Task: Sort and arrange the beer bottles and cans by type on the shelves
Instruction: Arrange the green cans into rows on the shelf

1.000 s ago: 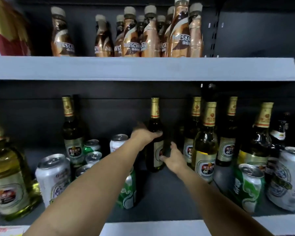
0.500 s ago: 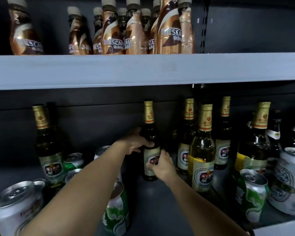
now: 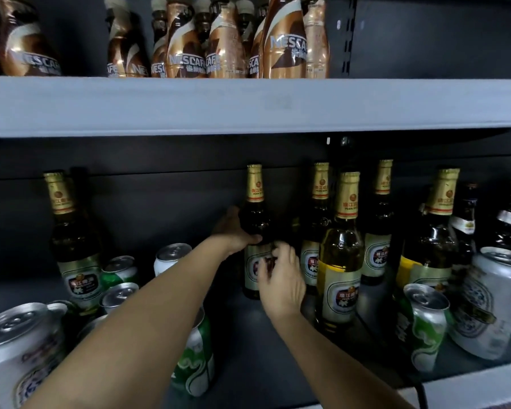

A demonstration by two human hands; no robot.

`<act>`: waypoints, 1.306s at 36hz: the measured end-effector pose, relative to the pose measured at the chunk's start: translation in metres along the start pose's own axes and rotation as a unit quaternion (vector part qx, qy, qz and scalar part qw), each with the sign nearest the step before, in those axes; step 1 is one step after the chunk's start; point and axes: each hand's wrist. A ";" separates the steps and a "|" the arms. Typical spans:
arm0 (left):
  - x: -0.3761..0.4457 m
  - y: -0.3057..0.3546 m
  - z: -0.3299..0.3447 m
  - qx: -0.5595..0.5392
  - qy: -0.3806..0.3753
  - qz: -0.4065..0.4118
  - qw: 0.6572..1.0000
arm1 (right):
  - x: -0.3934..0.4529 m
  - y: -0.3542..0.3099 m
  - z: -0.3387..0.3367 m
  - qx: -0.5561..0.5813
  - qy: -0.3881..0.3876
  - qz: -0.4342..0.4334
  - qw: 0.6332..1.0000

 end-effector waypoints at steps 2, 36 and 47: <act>-0.008 0.010 -0.002 0.070 0.053 -0.002 0.996 | -0.006 -0.004 -0.014 0.069 0.105 -0.070 0.990; 0.031 0.063 0.100 -0.040 0.016 0.036 0.998 | -0.005 0.090 -0.060 0.164 -0.006 0.212 0.963; 0.025 0.062 0.098 -0.034 0.040 0.019 0.998 | -0.004 0.090 -0.058 0.168 -0.006 0.216 0.962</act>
Point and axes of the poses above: each hand's wrist, its own x-axis towards the middle knuckle, its own z-axis out of the palm, y = z × x, and after that the axes turned 15 degrees about z, right-handed
